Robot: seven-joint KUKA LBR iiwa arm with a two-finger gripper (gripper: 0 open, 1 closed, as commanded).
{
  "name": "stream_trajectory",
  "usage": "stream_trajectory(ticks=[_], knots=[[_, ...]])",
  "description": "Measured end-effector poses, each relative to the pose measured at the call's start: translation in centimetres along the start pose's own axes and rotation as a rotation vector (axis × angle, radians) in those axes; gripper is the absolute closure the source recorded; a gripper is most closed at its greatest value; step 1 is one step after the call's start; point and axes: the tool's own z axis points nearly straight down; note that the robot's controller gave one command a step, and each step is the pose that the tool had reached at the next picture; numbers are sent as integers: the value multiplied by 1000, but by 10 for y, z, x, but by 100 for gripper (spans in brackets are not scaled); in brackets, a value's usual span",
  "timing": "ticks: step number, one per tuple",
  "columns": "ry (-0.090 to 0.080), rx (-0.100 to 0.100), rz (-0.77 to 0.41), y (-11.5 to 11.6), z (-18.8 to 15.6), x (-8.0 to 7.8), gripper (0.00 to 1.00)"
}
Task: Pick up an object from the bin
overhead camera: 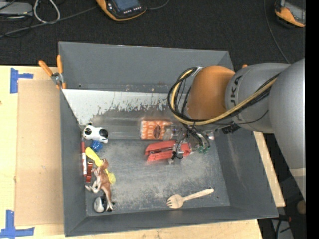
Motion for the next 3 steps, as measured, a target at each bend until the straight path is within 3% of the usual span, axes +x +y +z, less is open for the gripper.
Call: stream_trajectory(ticks=[1,2,3], knots=[[9,-1,-7,-3,-53,8,100],[8,-1,20,-5,-153,17,0],[5,-1,22,-5,-159,18,0]])
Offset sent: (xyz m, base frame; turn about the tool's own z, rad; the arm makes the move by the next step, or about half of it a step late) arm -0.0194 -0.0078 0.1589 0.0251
